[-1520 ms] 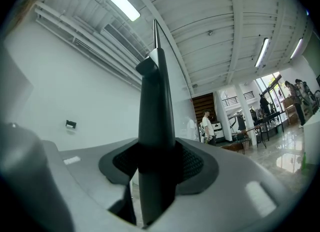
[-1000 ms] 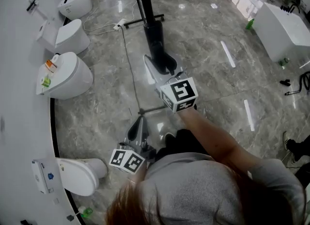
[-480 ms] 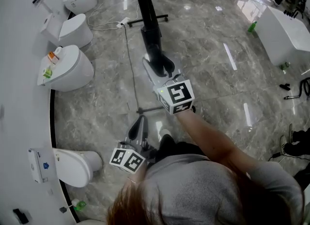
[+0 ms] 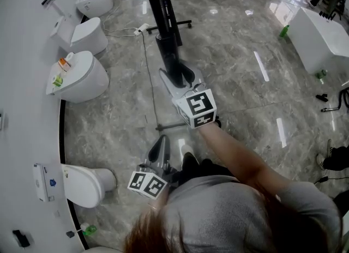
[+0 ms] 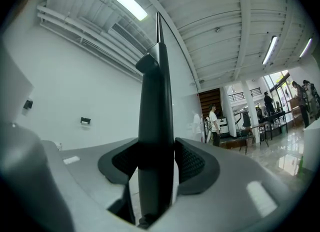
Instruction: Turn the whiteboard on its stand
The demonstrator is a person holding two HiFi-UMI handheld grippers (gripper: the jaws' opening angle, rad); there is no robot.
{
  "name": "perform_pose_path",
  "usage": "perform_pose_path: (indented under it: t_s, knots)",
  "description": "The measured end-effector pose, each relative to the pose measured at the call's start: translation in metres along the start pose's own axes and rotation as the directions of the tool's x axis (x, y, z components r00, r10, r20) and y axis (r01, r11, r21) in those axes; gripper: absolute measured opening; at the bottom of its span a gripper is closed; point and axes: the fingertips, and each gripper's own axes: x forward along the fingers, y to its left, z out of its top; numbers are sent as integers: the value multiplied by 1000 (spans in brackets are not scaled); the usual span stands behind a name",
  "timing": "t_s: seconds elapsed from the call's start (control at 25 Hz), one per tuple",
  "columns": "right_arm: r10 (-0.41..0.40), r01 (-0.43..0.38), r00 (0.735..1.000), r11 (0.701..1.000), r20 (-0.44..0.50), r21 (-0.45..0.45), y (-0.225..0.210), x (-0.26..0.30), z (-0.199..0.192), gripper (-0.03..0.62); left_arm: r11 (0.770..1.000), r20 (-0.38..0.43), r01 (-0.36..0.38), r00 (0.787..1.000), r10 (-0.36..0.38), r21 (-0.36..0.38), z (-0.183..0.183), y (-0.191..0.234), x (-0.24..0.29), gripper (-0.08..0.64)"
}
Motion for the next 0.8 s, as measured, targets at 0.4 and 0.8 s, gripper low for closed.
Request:
perform_pose_path:
  t_s: [0.4,0.8]
  knots:
    - [13,-13,1000,999,1,48,-1,-101,9,121,991,42,35,998,-41,126,10,-35,2,2]
    - [166,-175,983,977,80,124,50,-191,11,-5,969,-1,103,994,-106,224,-16,-86,-7,2]
